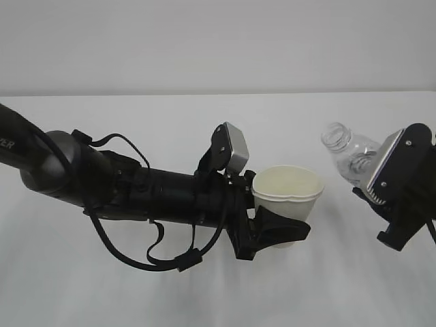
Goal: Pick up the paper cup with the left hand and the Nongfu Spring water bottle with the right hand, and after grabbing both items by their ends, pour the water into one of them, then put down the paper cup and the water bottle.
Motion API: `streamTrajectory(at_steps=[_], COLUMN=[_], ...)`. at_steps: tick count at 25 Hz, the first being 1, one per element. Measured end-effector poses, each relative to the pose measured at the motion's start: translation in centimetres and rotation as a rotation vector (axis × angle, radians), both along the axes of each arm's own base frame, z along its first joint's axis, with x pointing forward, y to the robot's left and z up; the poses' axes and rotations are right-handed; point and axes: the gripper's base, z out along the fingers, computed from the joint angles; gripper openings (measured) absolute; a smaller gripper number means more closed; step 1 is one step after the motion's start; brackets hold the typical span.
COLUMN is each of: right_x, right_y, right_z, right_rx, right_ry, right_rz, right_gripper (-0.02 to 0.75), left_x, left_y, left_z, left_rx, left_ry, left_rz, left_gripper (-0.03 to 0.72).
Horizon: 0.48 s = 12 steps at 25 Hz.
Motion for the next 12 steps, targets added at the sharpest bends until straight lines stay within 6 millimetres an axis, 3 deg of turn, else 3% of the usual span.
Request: streamTrajectory(at_steps=[12], right_x=[0.03], right_y=[0.02], right_z=[0.06], right_rx=[-0.139], right_ry=[-0.049], right_rz=[0.096], right_gripper=[0.447], left_x=[-0.15], left_y=[0.02], left_z=[-0.11], left_rx=[0.014], left_ry=[-0.030], left_rz=[-0.025], left_gripper=[0.456])
